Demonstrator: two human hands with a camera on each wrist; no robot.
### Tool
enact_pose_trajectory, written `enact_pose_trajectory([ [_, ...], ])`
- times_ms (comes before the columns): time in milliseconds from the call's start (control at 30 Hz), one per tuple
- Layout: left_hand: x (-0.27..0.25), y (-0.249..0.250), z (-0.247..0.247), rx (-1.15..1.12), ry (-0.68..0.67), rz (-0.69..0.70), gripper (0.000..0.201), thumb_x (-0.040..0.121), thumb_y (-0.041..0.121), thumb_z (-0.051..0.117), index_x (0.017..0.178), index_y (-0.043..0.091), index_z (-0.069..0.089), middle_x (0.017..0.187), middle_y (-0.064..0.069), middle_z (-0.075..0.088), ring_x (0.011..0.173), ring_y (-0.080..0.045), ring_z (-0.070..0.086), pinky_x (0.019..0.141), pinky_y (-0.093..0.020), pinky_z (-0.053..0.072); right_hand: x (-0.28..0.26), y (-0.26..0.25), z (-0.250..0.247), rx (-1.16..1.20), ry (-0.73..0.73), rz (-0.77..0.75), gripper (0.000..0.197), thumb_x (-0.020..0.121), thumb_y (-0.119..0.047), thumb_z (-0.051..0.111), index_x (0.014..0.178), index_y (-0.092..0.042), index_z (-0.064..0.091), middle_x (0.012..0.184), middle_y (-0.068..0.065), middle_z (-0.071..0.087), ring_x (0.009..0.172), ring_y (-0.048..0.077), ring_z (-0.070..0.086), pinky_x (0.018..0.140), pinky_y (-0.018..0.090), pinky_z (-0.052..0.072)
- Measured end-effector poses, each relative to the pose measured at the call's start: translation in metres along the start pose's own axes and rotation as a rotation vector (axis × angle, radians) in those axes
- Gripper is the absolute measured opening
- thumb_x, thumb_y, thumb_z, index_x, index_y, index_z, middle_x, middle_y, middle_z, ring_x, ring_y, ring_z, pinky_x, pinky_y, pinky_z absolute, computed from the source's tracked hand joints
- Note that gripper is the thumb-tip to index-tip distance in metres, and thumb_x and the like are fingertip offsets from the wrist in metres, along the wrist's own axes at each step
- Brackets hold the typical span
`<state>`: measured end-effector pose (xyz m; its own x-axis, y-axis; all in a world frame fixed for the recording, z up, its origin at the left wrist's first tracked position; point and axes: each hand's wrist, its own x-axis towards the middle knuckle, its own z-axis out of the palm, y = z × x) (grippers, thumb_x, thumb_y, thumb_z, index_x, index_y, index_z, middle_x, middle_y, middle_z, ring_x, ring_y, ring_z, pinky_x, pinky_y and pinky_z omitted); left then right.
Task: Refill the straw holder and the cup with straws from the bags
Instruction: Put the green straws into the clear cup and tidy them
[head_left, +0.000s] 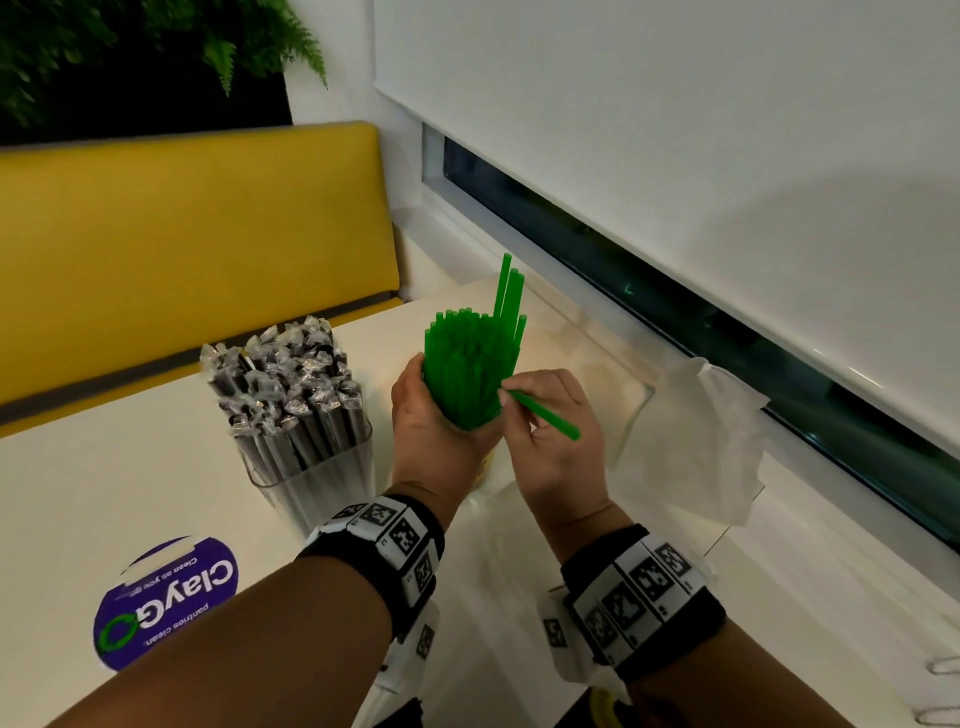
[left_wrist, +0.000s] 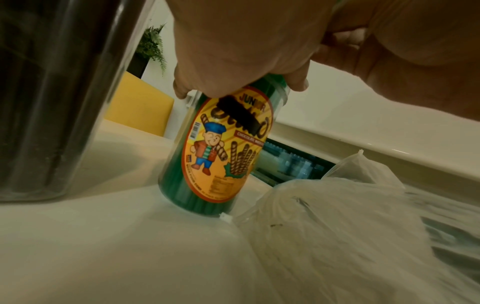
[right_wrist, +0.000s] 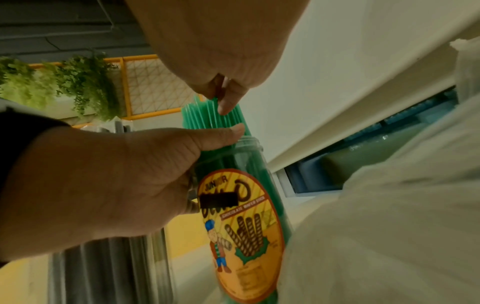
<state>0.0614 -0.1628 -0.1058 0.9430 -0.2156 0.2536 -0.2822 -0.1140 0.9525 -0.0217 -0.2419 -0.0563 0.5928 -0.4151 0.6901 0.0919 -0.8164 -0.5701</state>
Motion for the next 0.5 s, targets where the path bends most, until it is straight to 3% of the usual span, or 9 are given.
enact_pose_trajectory([
  [100, 0.001, -0.004, -0.001, 0.011, -0.019, 0.028, 0.087, 0.056, 0.037, 0.081, 0.133, 0.021, 0.046, 0.123, 0.004, 0.047, 0.114, -0.022, 0.056, 0.096, -0.045, 0.052, -0.003, 0.001, 0.001, -0.16, -0.225, 0.051, 0.008, 0.086, -0.02, 0.061, 0.087, -0.013, 0.065, 0.083, 0.003, 0.064, 0.077, 0.019, 0.058, 0.066, 0.033, 0.049],
  [167, 0.0, -0.004, -0.002, 0.001, -0.021, 0.053, 0.078, 0.058, 0.032, 0.08, 0.129, 0.023, 0.049, 0.119, 0.004, 0.049, 0.109, -0.021, 0.058, 0.09, -0.045, 0.055, 0.004, -0.006, -0.002, -0.226, -0.364, 0.195, 0.015, 0.087, -0.031, 0.064, 0.092, -0.019, 0.059, 0.085, -0.002, 0.066, 0.079, 0.019, 0.06, 0.067, 0.034, 0.049],
  [233, -0.002, -0.001, -0.002, 0.024, -0.01, 0.06, 0.079, 0.06, 0.041, 0.075, 0.131, 0.018, 0.049, 0.119, 0.004, 0.049, 0.112, -0.02, 0.056, 0.093, -0.044, 0.053, 0.014, -0.021, -0.013, -0.175, -0.3, 0.261, 0.036, 0.085, -0.041, 0.069, 0.11, -0.018, 0.058, 0.099, -0.003, 0.066, 0.09, 0.015, 0.06, 0.078, 0.033, 0.051],
  [333, -0.003, 0.002, -0.002, 0.042, -0.014, 0.03, 0.087, 0.06, 0.053, 0.074, 0.134, 0.017, 0.046, 0.122, 0.004, 0.047, 0.117, -0.019, 0.052, 0.098, -0.044, 0.05, 0.034, -0.048, -0.029, -0.133, 0.11, -0.094, 0.063, 0.086, -0.039, 0.067, 0.13, 0.001, 0.046, 0.127, 0.013, 0.053, 0.118, 0.026, 0.05, 0.103, 0.036, 0.042],
  [367, -0.003, 0.001, -0.001, 0.049, -0.016, 0.028, 0.089, 0.059, 0.05, 0.08, 0.135, 0.019, 0.045, 0.123, 0.006, 0.047, 0.118, -0.019, 0.051, 0.099, -0.044, 0.049, 0.046, -0.055, -0.032, -0.149, 0.149, -0.216, 0.067, 0.09, -0.037, 0.063, 0.136, 0.004, 0.038, 0.137, 0.019, 0.045, 0.13, 0.033, 0.042, 0.111, 0.041, 0.035],
  [433, -0.003, -0.002, 0.0, 0.078, -0.015, 0.036, 0.094, 0.056, 0.042, 0.088, 0.136, 0.023, 0.042, 0.125, 0.007, 0.046, 0.12, -0.019, 0.049, 0.1, -0.046, 0.048, 0.076, -0.059, -0.032, -0.244, 0.09, -0.324, 0.067, 0.096, -0.033, 0.055, 0.146, -0.001, 0.025, 0.151, 0.024, 0.029, 0.144, 0.042, 0.024, 0.117, 0.053, 0.024],
  [500, -0.003, -0.004, 0.002, 0.105, -0.014, 0.028, 0.098, 0.056, 0.038, 0.091, 0.139, 0.022, 0.04, 0.128, 0.006, 0.045, 0.122, -0.019, 0.048, 0.103, -0.046, 0.047, 0.104, -0.055, -0.025, -0.291, -0.082, -0.251, 0.062, 0.1, -0.034, 0.047, 0.152, -0.009, 0.024, 0.16, 0.019, 0.018, 0.149, 0.039, 0.01, 0.119, 0.055, 0.016],
])
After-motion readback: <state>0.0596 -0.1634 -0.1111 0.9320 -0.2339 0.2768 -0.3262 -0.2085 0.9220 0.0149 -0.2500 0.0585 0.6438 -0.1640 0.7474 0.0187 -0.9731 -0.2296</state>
